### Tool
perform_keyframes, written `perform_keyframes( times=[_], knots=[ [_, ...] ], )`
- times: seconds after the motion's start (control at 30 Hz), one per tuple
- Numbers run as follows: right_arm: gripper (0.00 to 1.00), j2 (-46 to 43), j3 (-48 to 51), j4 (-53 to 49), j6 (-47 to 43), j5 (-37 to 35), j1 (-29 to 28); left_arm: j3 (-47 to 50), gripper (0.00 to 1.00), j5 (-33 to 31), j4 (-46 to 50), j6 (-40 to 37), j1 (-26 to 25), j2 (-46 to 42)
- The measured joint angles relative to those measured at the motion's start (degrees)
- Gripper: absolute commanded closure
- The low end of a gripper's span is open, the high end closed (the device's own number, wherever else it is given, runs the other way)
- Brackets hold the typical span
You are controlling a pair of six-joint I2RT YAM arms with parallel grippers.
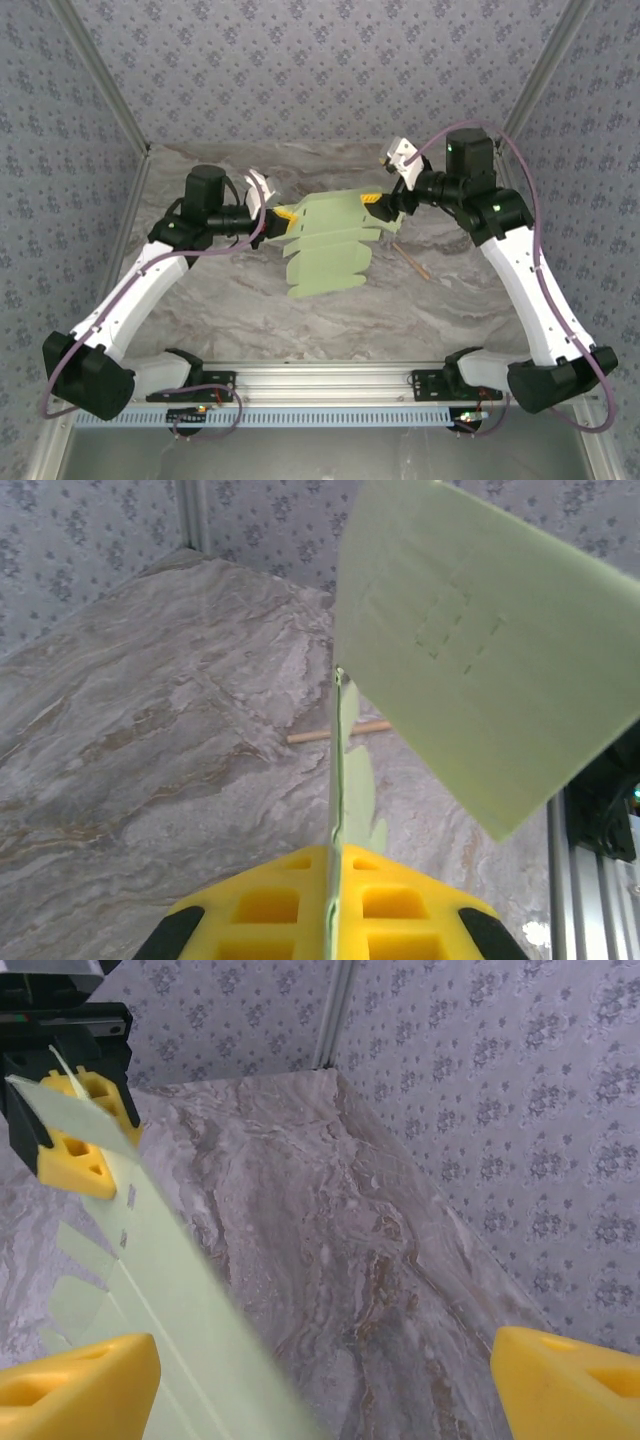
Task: Fold the paper box
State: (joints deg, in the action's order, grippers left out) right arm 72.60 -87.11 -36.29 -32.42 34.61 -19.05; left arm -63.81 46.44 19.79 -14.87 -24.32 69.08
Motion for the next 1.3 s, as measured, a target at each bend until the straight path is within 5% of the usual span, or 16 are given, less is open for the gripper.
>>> perform_keyframes(
  times=[0.2, 0.5, 0.83, 1.13, 1.3],
  knots=[
    [0.19, 7.2, -4.9, -6.5, -4.4, 3.5, -0.5, -0.3, 1.00, 2.0, 1.7, -1.3, 0.0, 0.0],
    [0.56, 10.0, -6.6, -13.6, -7.7, 6.2, -0.2, -0.3, 1.00, 2.3, 2.8, -2.3, 0.0, 0.0],
    [0.75, 10.6, -7.2, -15.5, -8.7, 7.7, 0.5, -0.7, 1.00, 2.4, 2.8, -2.7, 0.2, 0.0],
    [0.85, 14.1, -9.8, -19.3, -12.0, 11.1, 0.8, -0.9, 1.00, 1.8, 4.5, -2.6, 0.6, 0.1],
    [0.81, 14.1, -9.8, -20.8, -13.4, 11.6, 0.9, -0.9, 1.00, 1.6, 5.0, -2.6, 0.7, 0.1]
  ],
)
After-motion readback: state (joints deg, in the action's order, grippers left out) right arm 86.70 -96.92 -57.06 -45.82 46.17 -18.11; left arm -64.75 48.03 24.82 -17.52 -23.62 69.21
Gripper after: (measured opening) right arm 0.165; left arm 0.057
